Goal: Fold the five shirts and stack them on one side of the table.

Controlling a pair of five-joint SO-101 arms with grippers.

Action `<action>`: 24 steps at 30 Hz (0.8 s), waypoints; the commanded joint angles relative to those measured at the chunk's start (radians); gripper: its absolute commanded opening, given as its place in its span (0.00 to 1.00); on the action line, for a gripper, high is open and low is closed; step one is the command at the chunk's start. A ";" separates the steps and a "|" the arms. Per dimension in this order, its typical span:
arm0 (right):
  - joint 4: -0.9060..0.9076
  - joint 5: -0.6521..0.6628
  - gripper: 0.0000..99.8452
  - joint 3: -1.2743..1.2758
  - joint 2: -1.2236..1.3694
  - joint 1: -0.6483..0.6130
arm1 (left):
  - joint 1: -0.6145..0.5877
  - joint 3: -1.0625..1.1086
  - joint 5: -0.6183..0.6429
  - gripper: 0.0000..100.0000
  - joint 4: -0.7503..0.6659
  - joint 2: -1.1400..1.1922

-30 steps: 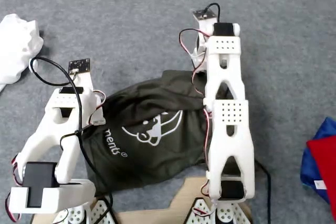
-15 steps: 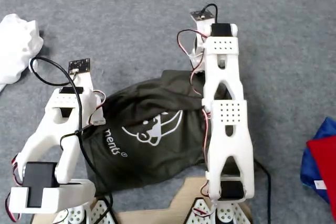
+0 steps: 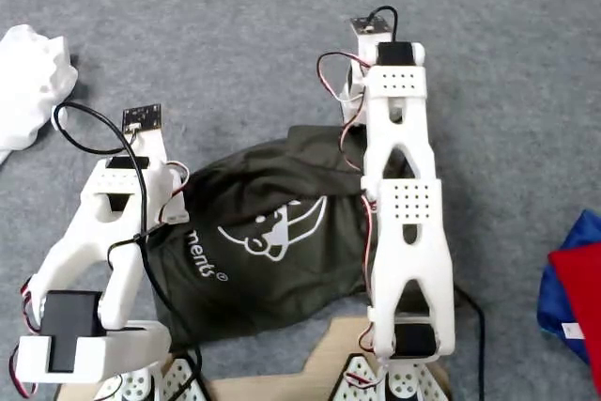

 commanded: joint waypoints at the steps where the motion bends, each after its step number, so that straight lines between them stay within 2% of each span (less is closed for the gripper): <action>1: -0.017 -0.041 0.00 -0.058 -0.007 0.001 | 0.009 0.003 0.008 0.02 -0.029 0.002; 12: 0.041 -0.133 0.00 -0.318 -0.008 0.053 | -0.012 0.005 0.049 0.02 -0.029 0.002; 21: 0.044 -0.129 0.00 -0.314 -0.119 0.056 | -0.014 -0.017 0.049 0.02 -0.029 -0.008; 24: 0.044 -0.126 0.00 -0.318 -0.185 0.054 | -0.014 -0.109 0.049 0.02 0.029 -0.010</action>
